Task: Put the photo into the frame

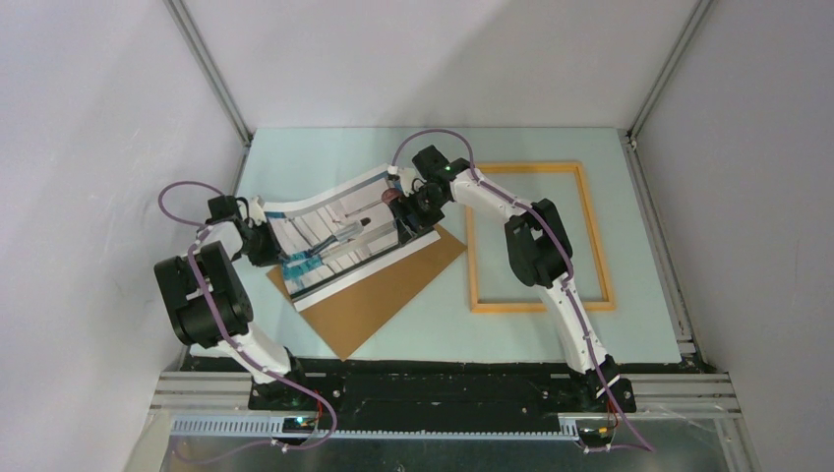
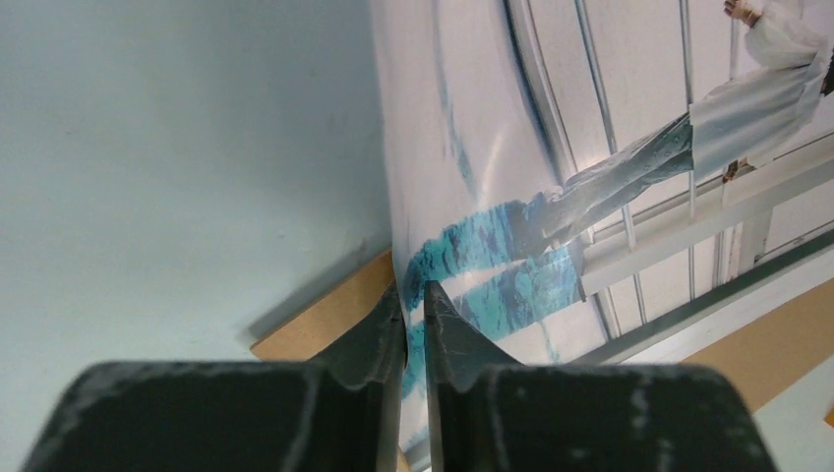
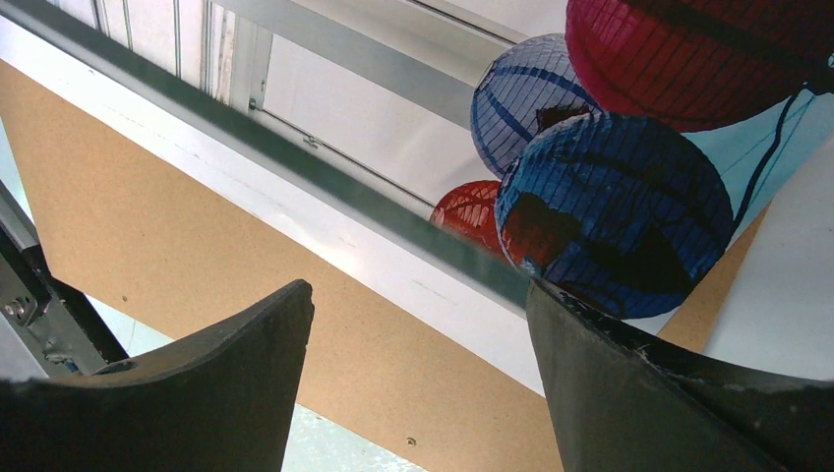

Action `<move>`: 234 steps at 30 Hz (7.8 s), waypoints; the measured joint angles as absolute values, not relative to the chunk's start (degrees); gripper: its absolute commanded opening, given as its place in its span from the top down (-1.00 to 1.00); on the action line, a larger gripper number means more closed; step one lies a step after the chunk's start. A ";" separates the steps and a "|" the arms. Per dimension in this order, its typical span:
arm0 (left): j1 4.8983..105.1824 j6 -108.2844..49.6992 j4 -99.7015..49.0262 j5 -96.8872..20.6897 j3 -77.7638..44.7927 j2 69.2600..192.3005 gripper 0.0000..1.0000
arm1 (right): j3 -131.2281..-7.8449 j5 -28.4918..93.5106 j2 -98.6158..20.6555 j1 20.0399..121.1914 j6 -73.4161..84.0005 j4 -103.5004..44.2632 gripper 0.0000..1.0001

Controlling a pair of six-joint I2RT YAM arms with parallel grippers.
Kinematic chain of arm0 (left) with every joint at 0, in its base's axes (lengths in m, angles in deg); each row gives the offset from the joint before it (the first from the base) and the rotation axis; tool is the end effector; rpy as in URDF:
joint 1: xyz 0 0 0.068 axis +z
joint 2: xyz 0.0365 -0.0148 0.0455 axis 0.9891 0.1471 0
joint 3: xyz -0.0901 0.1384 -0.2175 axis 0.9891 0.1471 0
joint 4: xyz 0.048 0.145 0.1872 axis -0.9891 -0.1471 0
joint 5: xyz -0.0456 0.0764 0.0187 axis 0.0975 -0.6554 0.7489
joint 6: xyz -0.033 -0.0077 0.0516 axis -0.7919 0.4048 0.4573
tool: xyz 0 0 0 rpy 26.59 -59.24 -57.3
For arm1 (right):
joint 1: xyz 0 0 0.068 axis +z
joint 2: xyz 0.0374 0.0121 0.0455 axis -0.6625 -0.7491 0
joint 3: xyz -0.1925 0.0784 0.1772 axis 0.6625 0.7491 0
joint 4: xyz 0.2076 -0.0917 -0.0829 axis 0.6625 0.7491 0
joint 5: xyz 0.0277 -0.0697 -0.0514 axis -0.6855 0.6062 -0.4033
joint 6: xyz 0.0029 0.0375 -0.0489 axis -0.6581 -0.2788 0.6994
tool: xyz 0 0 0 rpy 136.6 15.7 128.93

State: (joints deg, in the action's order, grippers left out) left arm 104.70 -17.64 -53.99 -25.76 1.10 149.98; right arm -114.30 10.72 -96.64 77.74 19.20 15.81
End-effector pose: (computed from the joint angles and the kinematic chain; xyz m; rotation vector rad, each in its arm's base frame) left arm 0.2803 0.1021 0.1711 -0.4323 2.6156 -0.3609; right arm 0.3893 0.3138 0.1712 -1.1542 2.4646 0.8460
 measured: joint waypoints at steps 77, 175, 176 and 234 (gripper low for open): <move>82.67 9.16 -92.61 -3.27 -12.08 103.82 1.00 | -113.49 0.10 -68.88 69.70 41.65 19.63 -0.96; 96.37 -7.25 -90.68 -2.59 -38.09 136.39 -0.99 | -47.70 50.22 -30.67 99.66 58.39 -16.28 1.00; 96.06 -7.25 -90.66 -2.57 -37.00 136.89 -0.99 | -46.37 50.65 -30.61 100.05 58.80 -17.55 1.00; 76.00 -15.23 -85.55 0.71 -22.73 171.64 -0.99 | -1.76 68.60 -26.80 113.69 83.17 -85.68 1.00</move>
